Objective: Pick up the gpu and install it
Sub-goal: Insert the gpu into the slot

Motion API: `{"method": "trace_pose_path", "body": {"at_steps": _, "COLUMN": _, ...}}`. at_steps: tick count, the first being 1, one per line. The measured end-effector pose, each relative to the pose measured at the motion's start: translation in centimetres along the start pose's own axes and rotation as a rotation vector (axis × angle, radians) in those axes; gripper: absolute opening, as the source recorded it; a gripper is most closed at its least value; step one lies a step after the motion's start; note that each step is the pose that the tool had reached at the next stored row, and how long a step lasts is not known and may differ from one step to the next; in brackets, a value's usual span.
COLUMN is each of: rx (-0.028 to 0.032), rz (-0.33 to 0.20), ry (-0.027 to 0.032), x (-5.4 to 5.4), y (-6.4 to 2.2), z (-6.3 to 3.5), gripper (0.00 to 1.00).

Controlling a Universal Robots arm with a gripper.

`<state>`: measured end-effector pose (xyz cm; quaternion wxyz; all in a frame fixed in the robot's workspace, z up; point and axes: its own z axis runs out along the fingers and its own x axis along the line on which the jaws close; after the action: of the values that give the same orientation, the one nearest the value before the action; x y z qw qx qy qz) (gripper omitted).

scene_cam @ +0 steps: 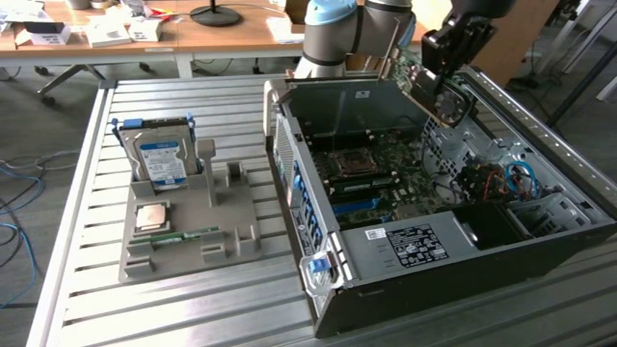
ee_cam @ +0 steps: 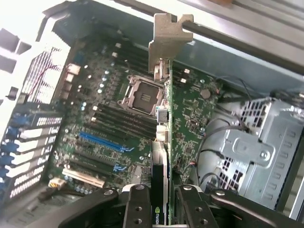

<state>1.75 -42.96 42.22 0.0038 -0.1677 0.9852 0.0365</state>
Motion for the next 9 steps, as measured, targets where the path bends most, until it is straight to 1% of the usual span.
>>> {"method": "trace_pose_path", "body": {"at_steps": 9, "rx": -0.0032, "rz": -0.163, "ry": 0.0116, "x": 0.0, "y": -0.01, "z": 0.18, "gripper": 0.27}}
